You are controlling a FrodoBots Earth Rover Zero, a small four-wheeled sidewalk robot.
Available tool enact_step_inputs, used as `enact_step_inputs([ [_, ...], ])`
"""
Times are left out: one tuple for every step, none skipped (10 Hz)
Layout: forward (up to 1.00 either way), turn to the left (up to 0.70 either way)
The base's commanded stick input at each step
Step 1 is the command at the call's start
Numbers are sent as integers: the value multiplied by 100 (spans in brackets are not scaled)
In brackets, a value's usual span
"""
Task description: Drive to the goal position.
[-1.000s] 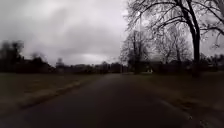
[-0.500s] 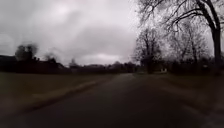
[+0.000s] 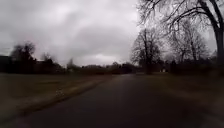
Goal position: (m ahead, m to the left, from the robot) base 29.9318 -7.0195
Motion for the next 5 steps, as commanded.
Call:
enact_step_inputs([
  [100, 0],
  [100, 0],
  [100, 0],
  [100, 0],
  [100, 0],
])
